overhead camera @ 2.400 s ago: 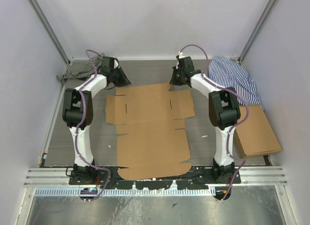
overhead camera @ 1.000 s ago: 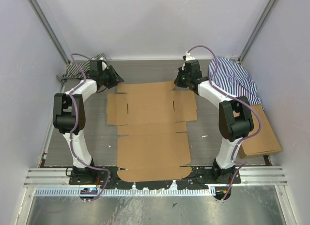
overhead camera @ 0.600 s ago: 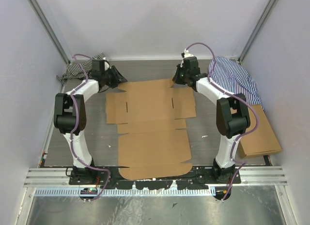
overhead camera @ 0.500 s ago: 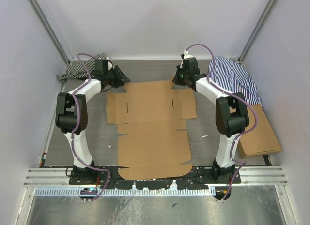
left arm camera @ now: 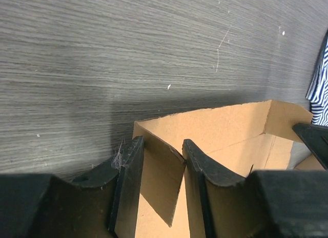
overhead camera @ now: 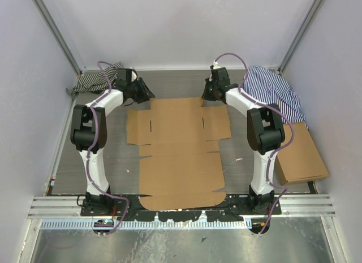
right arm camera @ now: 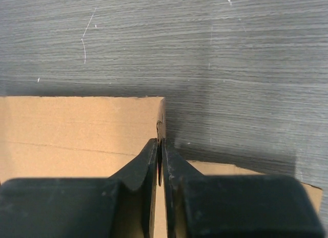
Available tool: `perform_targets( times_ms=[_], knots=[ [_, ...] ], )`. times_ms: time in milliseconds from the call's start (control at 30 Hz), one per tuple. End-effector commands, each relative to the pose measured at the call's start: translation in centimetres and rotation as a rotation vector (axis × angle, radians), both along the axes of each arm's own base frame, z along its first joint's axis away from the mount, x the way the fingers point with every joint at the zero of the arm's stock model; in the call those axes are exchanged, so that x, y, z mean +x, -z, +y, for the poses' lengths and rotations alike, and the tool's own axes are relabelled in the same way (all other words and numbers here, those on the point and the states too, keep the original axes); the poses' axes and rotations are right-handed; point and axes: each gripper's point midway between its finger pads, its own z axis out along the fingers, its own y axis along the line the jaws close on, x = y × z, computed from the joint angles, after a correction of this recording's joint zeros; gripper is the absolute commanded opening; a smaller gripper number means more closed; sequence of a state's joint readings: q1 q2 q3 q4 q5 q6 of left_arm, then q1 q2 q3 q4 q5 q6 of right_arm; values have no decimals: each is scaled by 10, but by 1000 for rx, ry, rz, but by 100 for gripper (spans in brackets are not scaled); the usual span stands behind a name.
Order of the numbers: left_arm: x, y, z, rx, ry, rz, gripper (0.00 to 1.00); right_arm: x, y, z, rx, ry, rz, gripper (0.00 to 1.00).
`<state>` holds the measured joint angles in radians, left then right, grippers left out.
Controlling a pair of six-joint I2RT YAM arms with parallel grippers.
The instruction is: Fold the paper box
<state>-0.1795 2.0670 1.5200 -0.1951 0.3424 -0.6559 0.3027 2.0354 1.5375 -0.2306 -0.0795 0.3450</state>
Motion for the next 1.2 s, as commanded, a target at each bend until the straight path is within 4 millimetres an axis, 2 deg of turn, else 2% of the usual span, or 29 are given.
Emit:
perform_targets(
  times_ms=[0,167,267,533,867,967,1167],
  knots=[
    [-3,6,-10,23,19,36,43,11,-21,17,63,-38,-41,19],
    [-5,17,-11,71,21,92,42,10,-14,25,79,-71,-17,42],
    [-5,18,-12,73,21,100,42,10,-10,28,86,-87,-5,47],
    [-6,15,-17,65,27,99,42,10,-3,39,102,-116,10,49],
    [-5,11,-38,38,61,97,42,9,11,52,107,-142,41,50],
    [-7,17,-43,43,72,114,42,10,16,54,105,-145,50,50],
    [-10,43,-42,57,57,185,40,9,33,56,91,-146,104,51]
  ],
)
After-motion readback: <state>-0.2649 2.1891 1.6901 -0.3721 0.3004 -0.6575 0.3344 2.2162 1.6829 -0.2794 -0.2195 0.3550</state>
